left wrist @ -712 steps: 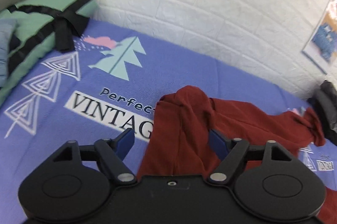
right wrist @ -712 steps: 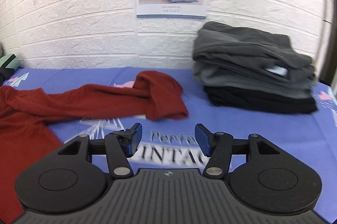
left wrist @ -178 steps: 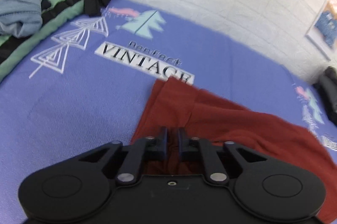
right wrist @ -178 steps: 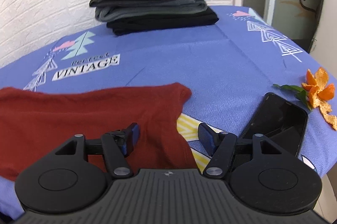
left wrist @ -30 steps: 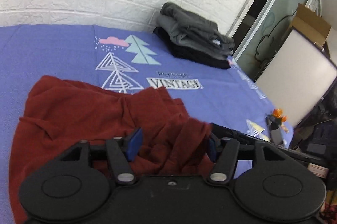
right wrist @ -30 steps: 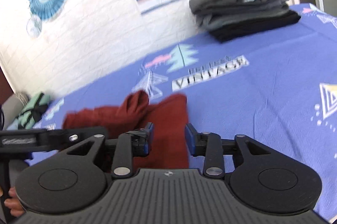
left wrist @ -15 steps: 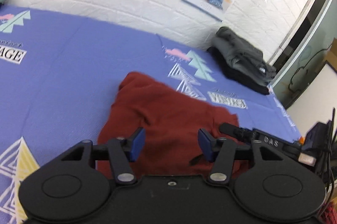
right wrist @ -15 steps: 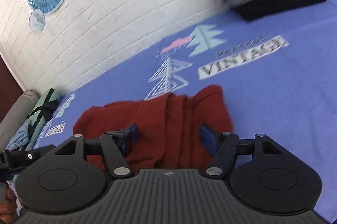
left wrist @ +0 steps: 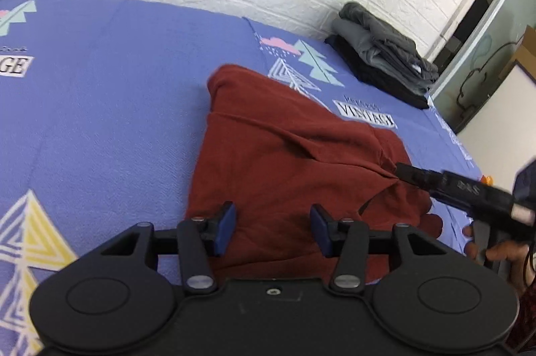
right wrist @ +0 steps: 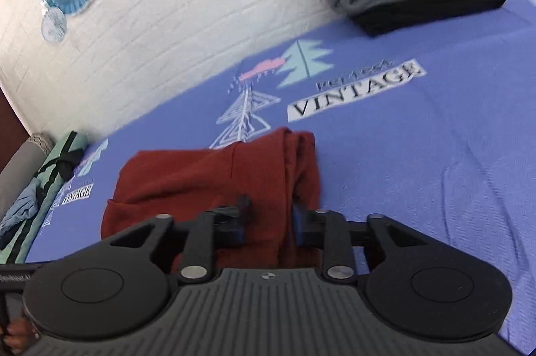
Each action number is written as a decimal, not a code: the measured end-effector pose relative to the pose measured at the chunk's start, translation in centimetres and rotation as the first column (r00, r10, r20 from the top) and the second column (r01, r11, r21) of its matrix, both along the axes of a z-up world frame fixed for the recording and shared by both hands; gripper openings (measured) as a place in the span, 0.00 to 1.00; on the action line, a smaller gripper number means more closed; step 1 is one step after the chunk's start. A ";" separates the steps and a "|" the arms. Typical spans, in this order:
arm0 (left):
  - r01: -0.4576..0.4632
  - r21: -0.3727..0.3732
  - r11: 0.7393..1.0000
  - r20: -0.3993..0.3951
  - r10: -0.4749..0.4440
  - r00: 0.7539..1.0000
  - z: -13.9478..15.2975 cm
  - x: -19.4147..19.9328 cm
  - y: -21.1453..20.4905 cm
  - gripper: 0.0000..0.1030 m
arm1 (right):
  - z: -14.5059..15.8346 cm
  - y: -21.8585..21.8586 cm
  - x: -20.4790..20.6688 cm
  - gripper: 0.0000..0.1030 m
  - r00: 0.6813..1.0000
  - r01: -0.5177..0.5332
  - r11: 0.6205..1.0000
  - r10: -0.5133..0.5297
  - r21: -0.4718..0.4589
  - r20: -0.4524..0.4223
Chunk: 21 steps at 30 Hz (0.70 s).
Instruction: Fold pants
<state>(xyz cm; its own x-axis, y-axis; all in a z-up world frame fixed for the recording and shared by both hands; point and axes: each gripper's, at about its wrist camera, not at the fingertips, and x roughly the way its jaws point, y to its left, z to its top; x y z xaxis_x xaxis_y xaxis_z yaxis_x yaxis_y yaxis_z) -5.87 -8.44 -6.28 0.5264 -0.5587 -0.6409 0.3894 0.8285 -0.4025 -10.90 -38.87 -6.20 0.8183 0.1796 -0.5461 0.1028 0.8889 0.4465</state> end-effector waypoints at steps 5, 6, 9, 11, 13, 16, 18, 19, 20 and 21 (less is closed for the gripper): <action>-0.020 0.029 0.999 -0.016 0.020 1.000 0.4 -0.9 2.1 0.67 | 3.1 0.8 -3.1 0.77 0.998 0.004 0.996 0.001 -0.094 0.056; -0.023 0.035 0.999 -0.023 0.024 0.999 0.3 -1.0 2.3 0.70 | 3.6 1.3 -3.8 0.72 0.997 -0.016 0.995 0.024 -0.100 0.077; -0.001 0.052 0.999 -0.046 0.003 0.999 -0.6 -1.2 1.9 0.65 | 3.4 3.6 -4.1 0.69 0.992 -0.067 0.988 0.082 -0.140 0.101; 0.051 0.078 0.996 -0.047 -0.047 0.998 -1.3 -1.7 1.5 0.56 | 1.4 5.0 -3.7 0.65 0.991 -0.130 0.983 0.130 -0.130 -0.008; 0.096 0.122 0.988 -0.013 -0.095 0.995 -1.3 -2.6 1.3 0.54 | -0.3 5.5 -4.5 0.57 0.988 -0.155 0.979 0.150 -0.130 -0.045; 0.120 0.111 0.987 -0.043 -0.116 0.992 -0.7 -2.5 1.9 0.52 | 1.6 4.7 -4.9 0.55 0.990 -0.140 0.982 0.141 -0.127 0.002; 0.087 0.055 0.995 -0.038 -0.085 0.996 0.6 -1.4 2.9 0.53 | 3.3 3.7 -4.5 0.56 0.991 -0.109 0.985 0.118 -0.137 0.060; 0.054 0.028 0.998 -0.008 -0.054 0.999 1.4 -0.8 3.4 0.55 | 3.8 3.2 -4.1 0.56 0.991 -0.099 0.985 0.111 -0.144 0.078; 0.022 0.011 1.000 0.029 -0.023 0.999 2.2 0.2 3.6 0.58 | 4.0 2.8 -3.4 0.58 0.991 -0.085 0.986 0.099 -0.146 0.090; -0.006 0.002 1.000 0.056 0.006 0.998 2.7 1.3 3.6 0.59 | 4.1 2.4 -2.6 0.61 0.993 -0.063 0.988 0.077 -0.143 0.094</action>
